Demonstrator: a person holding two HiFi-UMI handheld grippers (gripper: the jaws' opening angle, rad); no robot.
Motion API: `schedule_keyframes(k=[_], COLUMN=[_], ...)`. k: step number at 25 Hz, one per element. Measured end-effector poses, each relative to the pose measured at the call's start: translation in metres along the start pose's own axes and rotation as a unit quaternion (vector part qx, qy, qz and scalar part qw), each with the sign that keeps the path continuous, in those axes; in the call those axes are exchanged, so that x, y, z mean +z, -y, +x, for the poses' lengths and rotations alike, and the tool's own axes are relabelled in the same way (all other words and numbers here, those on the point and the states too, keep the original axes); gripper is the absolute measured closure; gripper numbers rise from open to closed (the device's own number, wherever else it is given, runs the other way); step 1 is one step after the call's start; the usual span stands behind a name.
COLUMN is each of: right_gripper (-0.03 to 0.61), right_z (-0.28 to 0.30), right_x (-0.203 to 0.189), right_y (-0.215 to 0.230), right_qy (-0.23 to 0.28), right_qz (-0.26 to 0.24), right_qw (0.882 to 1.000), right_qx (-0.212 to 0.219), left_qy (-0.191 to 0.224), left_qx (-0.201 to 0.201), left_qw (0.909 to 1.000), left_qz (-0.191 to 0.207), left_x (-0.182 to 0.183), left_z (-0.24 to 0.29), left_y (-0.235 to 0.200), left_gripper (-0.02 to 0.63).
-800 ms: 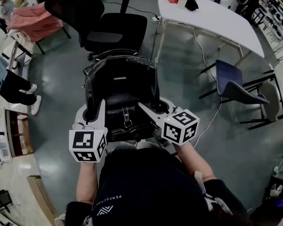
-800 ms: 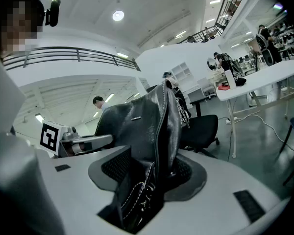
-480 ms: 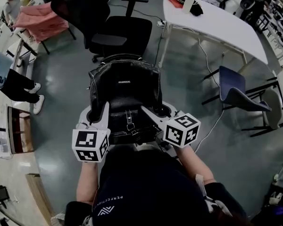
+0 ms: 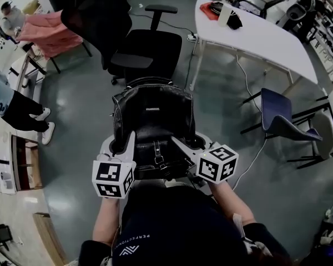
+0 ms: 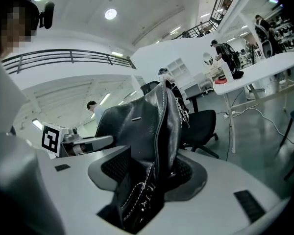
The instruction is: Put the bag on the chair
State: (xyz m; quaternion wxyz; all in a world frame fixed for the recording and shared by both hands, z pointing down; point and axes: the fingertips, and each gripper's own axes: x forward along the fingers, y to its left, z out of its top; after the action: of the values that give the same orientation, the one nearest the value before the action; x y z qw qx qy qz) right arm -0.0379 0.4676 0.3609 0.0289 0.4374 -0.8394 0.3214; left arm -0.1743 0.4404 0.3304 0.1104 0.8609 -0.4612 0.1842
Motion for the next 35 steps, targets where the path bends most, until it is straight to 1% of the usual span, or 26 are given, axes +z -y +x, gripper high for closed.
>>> schedule_keyframes(k=[3,9,18,25,31,35], right_gripper=[0.368,0.368,0.368,0.367,0.366,0.365], right_z=[0.013,0.053,0.097,0.131,0.144,0.147], right_x=[0.017,0.068,0.129,0.169,0.185,0.19], right_y=[0.012,0.042,0.086,0.116,0.127,0.138], right_qy=[0.004,0.008,0.038,0.054,0.063,0.057], right_qz=[0.002,0.0,0.022,0.027,0.027,0.029], right_qw=[1.0,0.999,0.995,0.992,0.989,0.988], right_qx=[-0.01,-0.036,-0.085,-0.114,-0.134,-0.143], left_qy=[0.002,0.011,0.013,0.018,0.024,0.023], left_qx=[-0.011,-0.039,-0.093,-0.127,-0.149,-0.159], left_qw=[0.9999,0.9992,0.9953,0.9915,0.9882,0.9868], left_qz=[0.002,-0.005,0.02,0.025,0.024,0.016], left_x=[0.013,0.048,0.101,0.13,0.142,0.143], left_z=[0.022,0.081,0.164,0.22,0.243,0.258], left_y=[-0.011,-0.043,-0.077,-0.102,-0.113,-0.112], left_gripper=[0.568,0.568,0.568,0.568,0.569,0.569])
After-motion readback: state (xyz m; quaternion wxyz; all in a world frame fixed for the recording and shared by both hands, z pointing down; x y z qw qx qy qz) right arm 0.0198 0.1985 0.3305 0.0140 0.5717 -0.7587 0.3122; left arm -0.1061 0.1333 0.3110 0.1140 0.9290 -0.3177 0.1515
